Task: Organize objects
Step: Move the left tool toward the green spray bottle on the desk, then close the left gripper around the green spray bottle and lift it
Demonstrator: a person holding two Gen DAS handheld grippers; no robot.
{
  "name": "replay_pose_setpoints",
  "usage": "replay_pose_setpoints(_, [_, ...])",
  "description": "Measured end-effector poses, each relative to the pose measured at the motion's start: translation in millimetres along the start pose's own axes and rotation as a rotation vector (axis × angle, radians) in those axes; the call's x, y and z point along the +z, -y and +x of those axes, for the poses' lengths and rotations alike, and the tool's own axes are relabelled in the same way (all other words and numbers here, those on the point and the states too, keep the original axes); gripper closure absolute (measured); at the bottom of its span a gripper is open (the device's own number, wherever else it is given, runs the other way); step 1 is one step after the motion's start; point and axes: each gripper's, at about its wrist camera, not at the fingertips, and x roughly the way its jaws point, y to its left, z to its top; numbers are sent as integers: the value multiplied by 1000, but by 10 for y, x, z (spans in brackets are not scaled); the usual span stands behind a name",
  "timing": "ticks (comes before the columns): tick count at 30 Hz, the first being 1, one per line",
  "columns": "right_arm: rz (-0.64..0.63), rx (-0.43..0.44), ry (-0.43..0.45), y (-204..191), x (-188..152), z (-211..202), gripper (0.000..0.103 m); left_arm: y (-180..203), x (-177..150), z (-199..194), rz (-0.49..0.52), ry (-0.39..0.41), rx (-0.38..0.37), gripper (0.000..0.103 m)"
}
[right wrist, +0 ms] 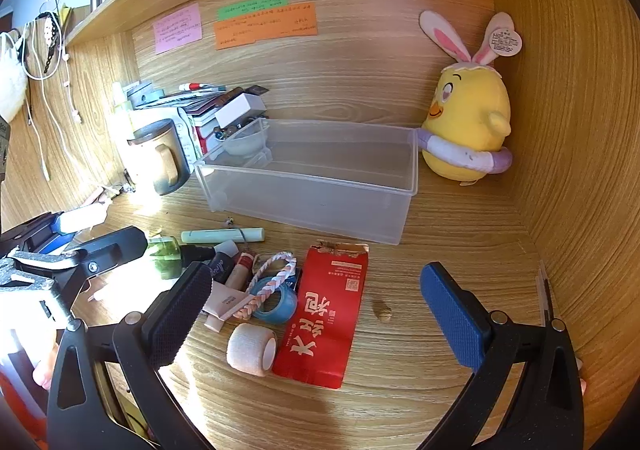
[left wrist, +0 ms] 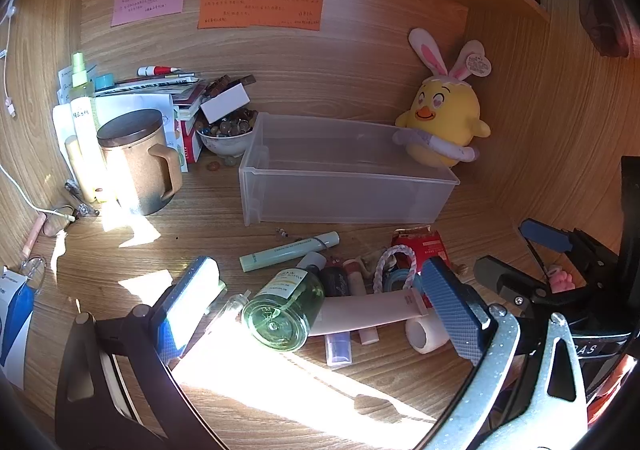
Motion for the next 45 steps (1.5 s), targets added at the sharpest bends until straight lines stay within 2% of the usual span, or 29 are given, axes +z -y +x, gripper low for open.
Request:
replay_pose_setpoints(9, [6, 26, -7, 37, 1, 46, 0, -49, -19, 22, 1, 6, -9, 0])
replay_pose_setpoints(13, [26, 8, -4, 139, -7, 54, 0, -156, -33, 12, -17, 9, 2, 0])
replay_pose_setpoints(15, [45, -11, -7, 229, -19, 63, 0, -232, -45, 17, -27, 6, 20, 3])
replay_pose_setpoints(17, [63, -27, -10, 318, -31, 69, 1, -300, -55, 39, -38, -9, 22, 11])
replay_pose_setpoints(20, [87, -61, -28, 458, -66, 93, 4, -363, -83, 108, -58, -42, 3, 12])
replay_pose_setpoints(24, [108, -91, -72, 615, -140, 179, 13, -340, -142, 227, -55, -74, -3, 13])
replay_pose_setpoints(26, [114, -88, -101, 656, -172, 243, 19, -317, -158, 309, -55, -96, -13, 17])
replay_pose_setpoints(29, [107, -77, -135, 667, -214, 344, 30, -290, -177, 415, -57, -121, -32, 22])
replay_pose_setpoints(31, [99, -75, -154, 661, -233, 409, 44, -275, -175, 456, -59, -132, -35, 26])
replay_pose_setpoints(36, [90, -59, -204, 642, -276, 565, 65, -259, -162, 517, -60, -143, -49, 37])
replay_pose_setpoints(41, [75, -59, -218, 580, -278, 615, 76, -266, -162, 580, -63, -159, -58, 58])
replay_pose_setpoints(45, [58, -66, -226, 540, -289, 649, 88, -287, -164, 601, -75, -161, -63, 61])
